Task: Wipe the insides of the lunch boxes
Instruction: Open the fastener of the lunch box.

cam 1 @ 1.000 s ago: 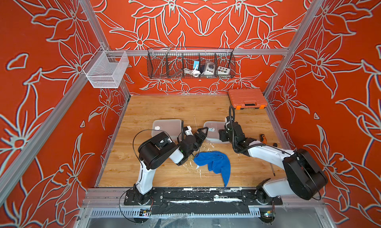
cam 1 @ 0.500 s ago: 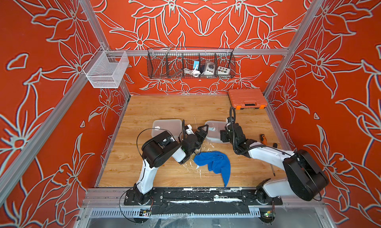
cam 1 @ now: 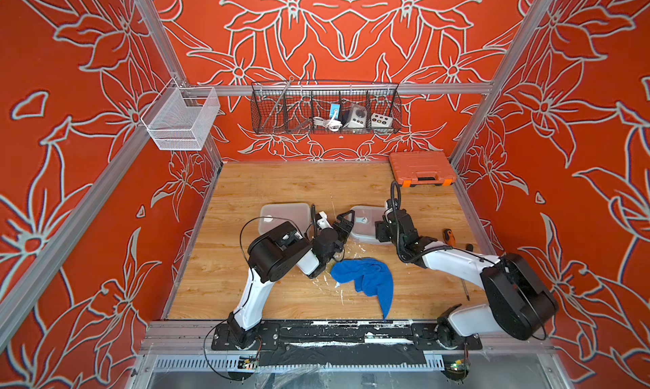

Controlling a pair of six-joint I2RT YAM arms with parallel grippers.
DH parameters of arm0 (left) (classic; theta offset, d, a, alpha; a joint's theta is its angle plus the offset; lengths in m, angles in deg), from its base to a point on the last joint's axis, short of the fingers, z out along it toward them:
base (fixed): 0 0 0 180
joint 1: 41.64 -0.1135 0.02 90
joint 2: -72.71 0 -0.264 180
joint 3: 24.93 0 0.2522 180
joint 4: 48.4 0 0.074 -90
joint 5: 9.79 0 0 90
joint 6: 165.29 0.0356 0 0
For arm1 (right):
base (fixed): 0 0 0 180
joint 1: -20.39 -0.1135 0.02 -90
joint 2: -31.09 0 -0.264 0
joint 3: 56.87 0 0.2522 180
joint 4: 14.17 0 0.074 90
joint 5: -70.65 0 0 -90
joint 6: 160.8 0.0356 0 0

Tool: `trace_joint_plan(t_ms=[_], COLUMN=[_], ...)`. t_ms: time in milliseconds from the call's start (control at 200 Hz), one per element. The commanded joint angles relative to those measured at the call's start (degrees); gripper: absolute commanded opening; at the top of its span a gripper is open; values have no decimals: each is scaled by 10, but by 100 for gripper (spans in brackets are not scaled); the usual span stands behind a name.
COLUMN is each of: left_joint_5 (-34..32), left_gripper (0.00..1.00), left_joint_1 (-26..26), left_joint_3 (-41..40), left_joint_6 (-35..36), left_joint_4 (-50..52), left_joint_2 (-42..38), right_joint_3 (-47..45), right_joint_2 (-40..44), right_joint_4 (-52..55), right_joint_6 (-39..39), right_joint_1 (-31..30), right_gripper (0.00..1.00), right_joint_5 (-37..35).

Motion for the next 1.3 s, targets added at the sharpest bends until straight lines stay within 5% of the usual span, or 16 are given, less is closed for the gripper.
trace_joint_plan(t_ms=[0,250,625,1296], left_joint_5=[20,32,12,-41], left_gripper=[87,76,42,31], left_joint_1=[2,3,9,11], left_joint_3=[18,21,10,17], left_joint_6=[-25,-23,2,68], left_joint_4=[-47,-45,84,243], left_joint_2=[19,11,-46,-115], right_joint_3=[-15,-12,-2,23], right_joint_2=[-24,-25,-29,-60], right_joint_4=[77,94,125,150], right_joint_6=[-5,-11,-11,-17], right_joint_1=[-2,-2,-3,-22], right_gripper=[67,65,60,50], right_joint_5=[8,1,-10,-35])
